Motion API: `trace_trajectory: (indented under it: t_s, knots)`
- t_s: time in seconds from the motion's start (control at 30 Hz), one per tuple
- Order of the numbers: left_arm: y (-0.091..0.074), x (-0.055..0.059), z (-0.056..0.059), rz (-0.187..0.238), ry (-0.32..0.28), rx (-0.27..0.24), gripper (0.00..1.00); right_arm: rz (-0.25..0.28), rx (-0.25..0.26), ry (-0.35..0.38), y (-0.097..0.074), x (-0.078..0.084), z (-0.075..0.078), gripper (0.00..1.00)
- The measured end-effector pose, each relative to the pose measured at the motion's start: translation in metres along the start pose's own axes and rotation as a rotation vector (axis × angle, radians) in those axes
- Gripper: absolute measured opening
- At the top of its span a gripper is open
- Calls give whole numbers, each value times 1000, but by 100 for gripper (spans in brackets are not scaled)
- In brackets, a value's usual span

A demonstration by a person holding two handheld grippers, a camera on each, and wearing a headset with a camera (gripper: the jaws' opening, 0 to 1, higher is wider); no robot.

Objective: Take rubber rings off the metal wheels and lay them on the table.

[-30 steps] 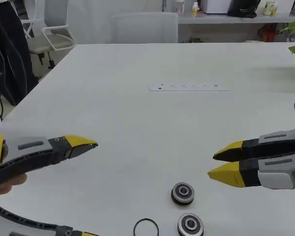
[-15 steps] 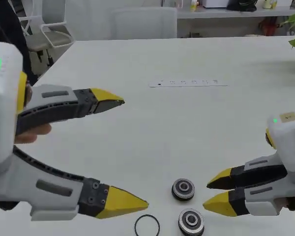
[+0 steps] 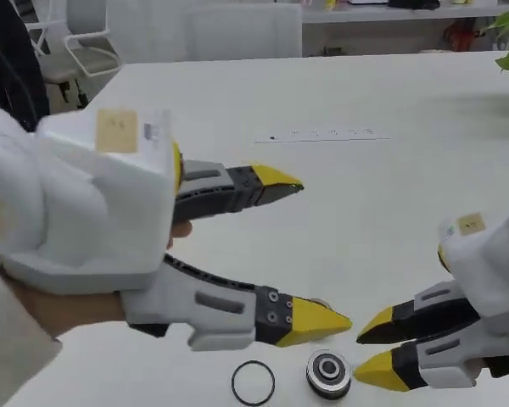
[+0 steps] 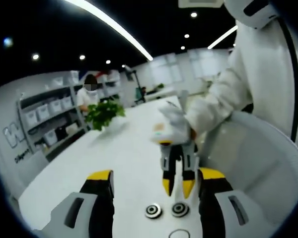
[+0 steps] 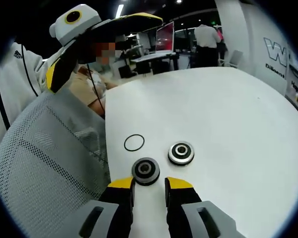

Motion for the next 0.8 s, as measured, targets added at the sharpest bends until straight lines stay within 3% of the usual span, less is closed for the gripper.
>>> trace_trajectory:
  t_s: [0.2,0.3,0.37,0.5,0.67,0.8]
  knots:
    - [27,27,15,-40,3,48,64,-21,-3,-9,6,6,-1,22]
    - [37,46,28,-84,-40,95,61,-32,-5,-12,8,8,-3,22]
    - [41,59,35,-119,-27,119,62,-39,-7,-18,9,9,-3,21]
    - [47,76,38,-150,-45,124,59,-45,-10,-19,12,10,-4,21]
    - [51,98,34,-184,-88,95,49,-73,-13,-38,17,16,-7,20]
    - [53,110,36,-204,-105,103,40,-77,-14,-44,18,16,-8,20]
Point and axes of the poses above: the centre of the closed fingertips' face, and the gripper's own axes: y roughly forward along the fingers, z roughly to its right, x roughly out of its underside, the point moved 4 cm from there along -y, roughly backward along the fingers, and after that the axes turned 2 degrees about y, right-handed, at the moved point
